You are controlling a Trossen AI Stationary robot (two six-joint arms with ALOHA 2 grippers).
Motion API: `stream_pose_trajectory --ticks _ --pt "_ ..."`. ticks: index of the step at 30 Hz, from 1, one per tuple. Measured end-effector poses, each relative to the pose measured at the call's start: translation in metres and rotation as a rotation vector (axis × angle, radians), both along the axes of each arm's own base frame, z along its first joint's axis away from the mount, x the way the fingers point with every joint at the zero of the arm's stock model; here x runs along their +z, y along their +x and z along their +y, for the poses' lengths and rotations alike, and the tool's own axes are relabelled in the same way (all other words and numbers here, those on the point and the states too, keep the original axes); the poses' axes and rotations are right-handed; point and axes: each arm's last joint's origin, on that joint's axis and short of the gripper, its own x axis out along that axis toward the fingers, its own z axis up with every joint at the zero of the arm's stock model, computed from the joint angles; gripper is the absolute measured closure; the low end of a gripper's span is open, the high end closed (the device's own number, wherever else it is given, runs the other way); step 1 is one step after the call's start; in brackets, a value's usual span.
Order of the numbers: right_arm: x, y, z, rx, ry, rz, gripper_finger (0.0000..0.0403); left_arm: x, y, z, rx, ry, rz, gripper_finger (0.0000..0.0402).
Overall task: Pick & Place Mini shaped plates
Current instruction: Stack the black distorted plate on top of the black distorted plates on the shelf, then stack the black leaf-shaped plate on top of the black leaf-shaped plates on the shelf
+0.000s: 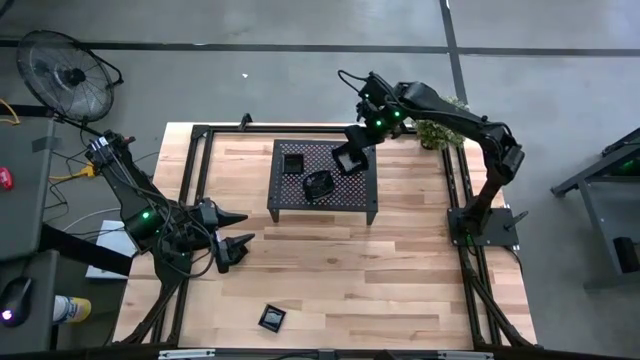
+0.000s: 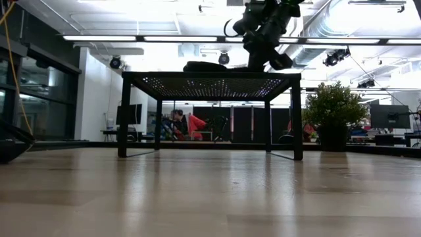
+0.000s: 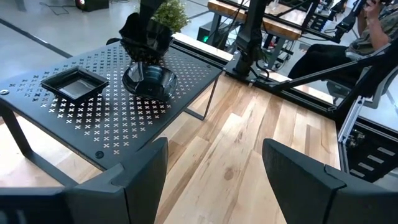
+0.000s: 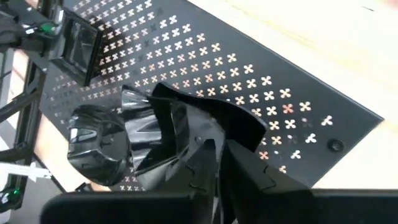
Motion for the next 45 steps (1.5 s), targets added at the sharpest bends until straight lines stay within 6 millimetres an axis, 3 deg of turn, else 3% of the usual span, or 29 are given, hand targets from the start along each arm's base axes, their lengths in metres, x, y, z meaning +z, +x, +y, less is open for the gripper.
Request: stream_pose_trajectory --ticks 16,27,37,45 --pt "0.000 0.000 0.001 0.008 0.030 -0.013 0.0299 0.000 0.000 0.000 0.000 0.002 0.000 0.0144" --pt "0.007 -0.009 -0.003 0.001 0.011 -0.030 0.0288 0.000 0.000 0.000 0.001 0.000 -0.001 0.0144" --pt "0.041 -0.039 0.001 -0.005 -0.082 -0.122 0.0288 0.000 0.000 0.000 0.003 -0.013 -0.004 0.0144" --pt "0.080 -0.064 0.039 0.095 -0.205 -0.227 0.0288 -0.003 0.000 0.000 -0.040 -0.101 0.047 0.0144"
